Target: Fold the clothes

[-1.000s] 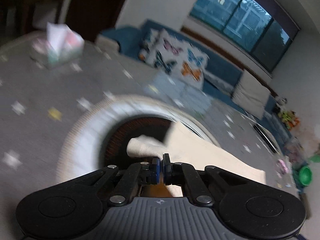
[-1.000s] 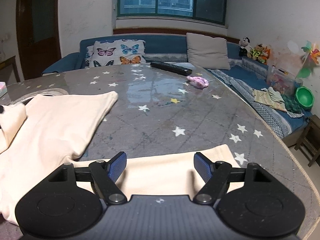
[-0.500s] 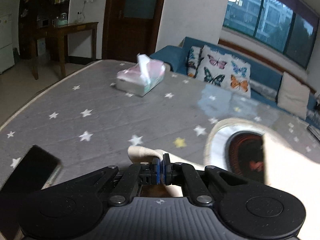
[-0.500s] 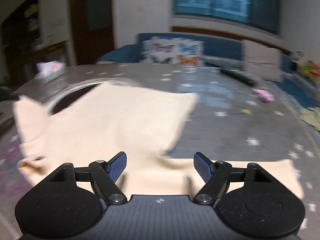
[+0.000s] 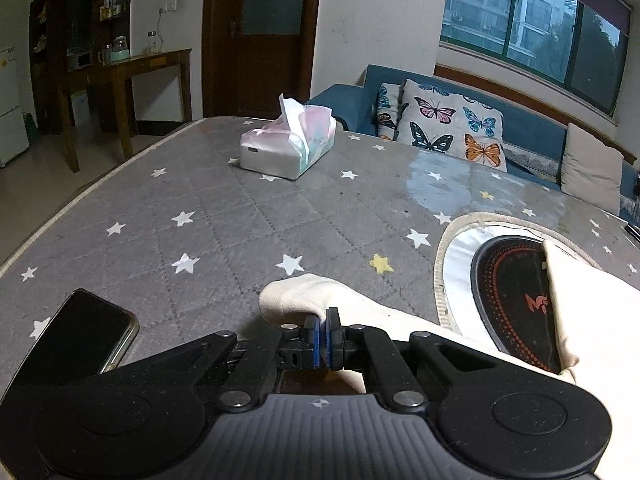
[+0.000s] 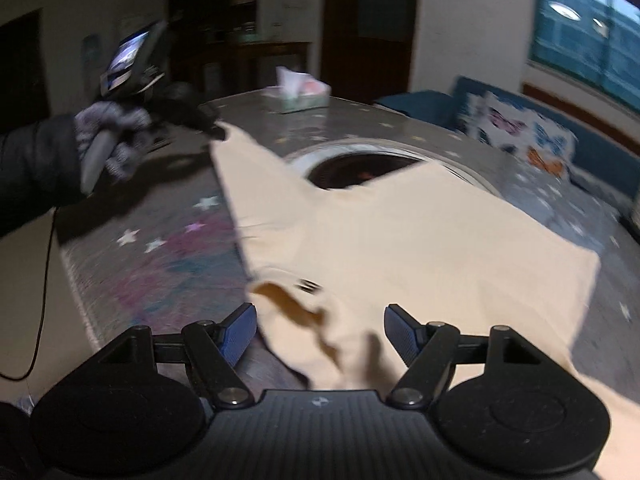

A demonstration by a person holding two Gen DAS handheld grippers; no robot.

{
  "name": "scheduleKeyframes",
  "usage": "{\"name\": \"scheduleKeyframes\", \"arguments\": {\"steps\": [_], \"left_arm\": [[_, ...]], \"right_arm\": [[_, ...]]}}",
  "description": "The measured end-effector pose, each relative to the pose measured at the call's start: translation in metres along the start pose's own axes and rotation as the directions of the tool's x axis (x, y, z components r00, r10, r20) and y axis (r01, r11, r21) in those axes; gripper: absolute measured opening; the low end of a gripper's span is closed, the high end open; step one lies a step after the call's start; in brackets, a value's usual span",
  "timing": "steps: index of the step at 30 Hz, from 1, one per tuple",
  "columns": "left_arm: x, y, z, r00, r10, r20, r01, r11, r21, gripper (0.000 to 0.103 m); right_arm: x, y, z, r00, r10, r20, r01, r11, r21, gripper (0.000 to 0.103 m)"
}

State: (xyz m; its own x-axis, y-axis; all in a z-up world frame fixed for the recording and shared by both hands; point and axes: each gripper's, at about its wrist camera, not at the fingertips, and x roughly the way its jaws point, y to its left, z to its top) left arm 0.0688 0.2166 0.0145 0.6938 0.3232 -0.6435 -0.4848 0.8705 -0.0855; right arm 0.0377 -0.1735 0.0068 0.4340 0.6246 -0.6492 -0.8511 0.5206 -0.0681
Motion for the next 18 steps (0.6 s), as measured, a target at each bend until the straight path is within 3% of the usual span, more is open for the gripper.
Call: {"name": "scheduleKeyframes", "arguments": {"steps": [3, 4, 6, 8, 10, 18], "left_arm": [[-0.001, 0.002, 0.0, 1.0, 0.007, -0.001, -0.007, 1.0, -0.004, 0.003], [-0.001, 0.003, 0.0, 1.0, 0.01, 0.0, -0.01, 1.0, -0.005, 0.003], [-0.002, 0.004, 0.0, 1.0, 0.013, 0.001, -0.013, 1.0, -0.007, 0.003], [-0.003, 0.006, 0.001, 1.0, 0.014, 0.004, -0.014, 1.0, -0.009, 0.003], [-0.007, 0.007, 0.001, 1.0, 0.015, 0.013, -0.015, 1.0, -0.011, 0.003], [-0.04, 0.023, -0.011, 0.998, 0.052, 0.038, -0.053, 0.998, 0.017, 0.003]], "right_arm": [[0.014, 0.015, 0.008, 1.0, -0.002, 0.017, 0.004, 0.997, -0.08, 0.068], [0.018, 0.019, 0.01, 1.0, -0.003, 0.02, 0.005, 0.995, -0.096, 0.062], [0.028, 0.024, 0.013, 1.0, 0.004, 0.014, -0.003, 0.992, -0.127, 0.048], [0.035, 0.027, 0.013, 1.0, -0.011, -0.005, 0.011, 0.99, -0.14, 0.02], [0.037, 0.026, 0.011, 1.0, 0.009, -0.011, -0.01, 0.992, -0.129, 0.009], [0.013, 0.034, 0.0, 0.993, 0.12, -0.01, -0.12, 0.983, -0.138, 0.007]]}}
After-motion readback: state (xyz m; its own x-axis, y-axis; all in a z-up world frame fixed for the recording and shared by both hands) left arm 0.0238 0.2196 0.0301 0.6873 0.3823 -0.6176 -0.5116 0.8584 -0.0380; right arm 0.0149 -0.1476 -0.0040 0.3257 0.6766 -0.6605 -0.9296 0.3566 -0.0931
